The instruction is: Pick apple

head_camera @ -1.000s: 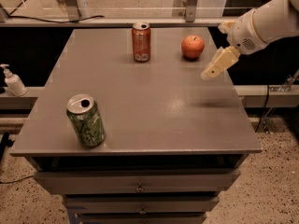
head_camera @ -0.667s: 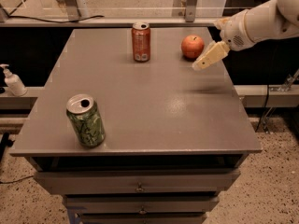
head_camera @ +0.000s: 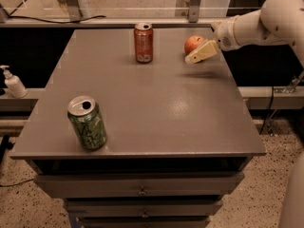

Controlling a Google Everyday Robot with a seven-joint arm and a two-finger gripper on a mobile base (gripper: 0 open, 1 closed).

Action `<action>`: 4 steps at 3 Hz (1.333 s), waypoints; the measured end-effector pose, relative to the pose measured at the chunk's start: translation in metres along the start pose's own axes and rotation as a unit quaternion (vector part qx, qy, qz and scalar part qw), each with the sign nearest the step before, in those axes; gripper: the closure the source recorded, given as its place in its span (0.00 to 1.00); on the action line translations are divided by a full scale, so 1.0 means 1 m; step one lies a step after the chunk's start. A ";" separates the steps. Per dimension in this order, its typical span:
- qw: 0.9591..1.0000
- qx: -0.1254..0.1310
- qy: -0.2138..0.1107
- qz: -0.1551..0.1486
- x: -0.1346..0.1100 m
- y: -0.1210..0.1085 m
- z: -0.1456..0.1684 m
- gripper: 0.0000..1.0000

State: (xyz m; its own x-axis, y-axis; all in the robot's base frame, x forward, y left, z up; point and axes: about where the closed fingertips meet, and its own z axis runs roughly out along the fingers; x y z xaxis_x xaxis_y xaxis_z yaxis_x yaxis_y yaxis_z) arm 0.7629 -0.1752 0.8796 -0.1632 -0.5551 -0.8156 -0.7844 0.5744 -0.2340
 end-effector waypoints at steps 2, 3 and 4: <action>0.999 -0.009 -0.011 0.052 0.009 -0.016 0.036 0.18; 0.998 -0.008 -0.017 0.062 0.011 -0.019 0.028 0.41; 0.997 -0.025 -0.031 0.061 0.008 -0.006 0.015 0.65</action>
Offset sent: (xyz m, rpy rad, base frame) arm 0.0438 0.0001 -0.0259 0.1164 0.0937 -0.0633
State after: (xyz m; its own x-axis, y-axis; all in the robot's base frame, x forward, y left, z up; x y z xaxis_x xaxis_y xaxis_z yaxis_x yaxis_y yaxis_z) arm 0.7753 -0.1742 0.8667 -0.2226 -0.4443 -0.8678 -0.7899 0.6039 -0.1065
